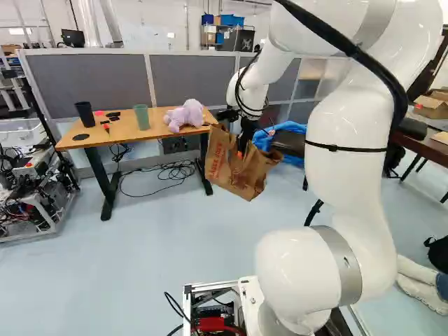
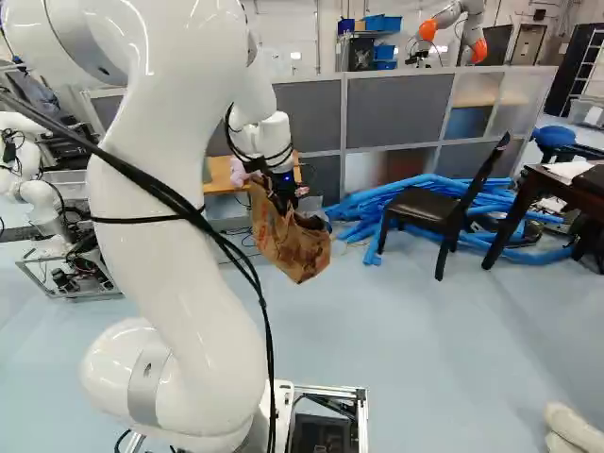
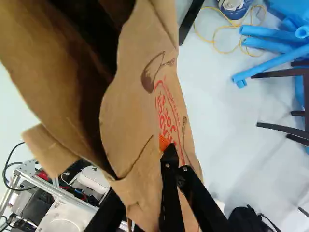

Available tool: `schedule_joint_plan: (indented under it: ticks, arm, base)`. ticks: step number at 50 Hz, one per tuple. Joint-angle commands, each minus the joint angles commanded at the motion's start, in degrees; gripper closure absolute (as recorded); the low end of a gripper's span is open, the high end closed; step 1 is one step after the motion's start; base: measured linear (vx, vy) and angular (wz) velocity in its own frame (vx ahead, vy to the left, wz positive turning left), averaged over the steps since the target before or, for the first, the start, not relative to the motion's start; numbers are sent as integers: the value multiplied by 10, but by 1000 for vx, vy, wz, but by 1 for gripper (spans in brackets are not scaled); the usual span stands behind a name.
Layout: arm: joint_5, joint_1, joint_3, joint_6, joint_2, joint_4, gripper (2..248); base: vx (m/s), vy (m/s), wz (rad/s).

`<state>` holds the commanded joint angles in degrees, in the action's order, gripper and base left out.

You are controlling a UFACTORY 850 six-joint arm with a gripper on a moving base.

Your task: Pick up the bag on the ground and place it on the table

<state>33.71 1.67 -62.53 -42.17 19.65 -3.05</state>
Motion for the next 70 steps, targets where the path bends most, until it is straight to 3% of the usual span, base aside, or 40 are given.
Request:
schedule_joint_plan:
  ticks: [70]
  arm:
    - [172,-2,-93,0,-37,0,229]
  base:
    - [0,0,0]
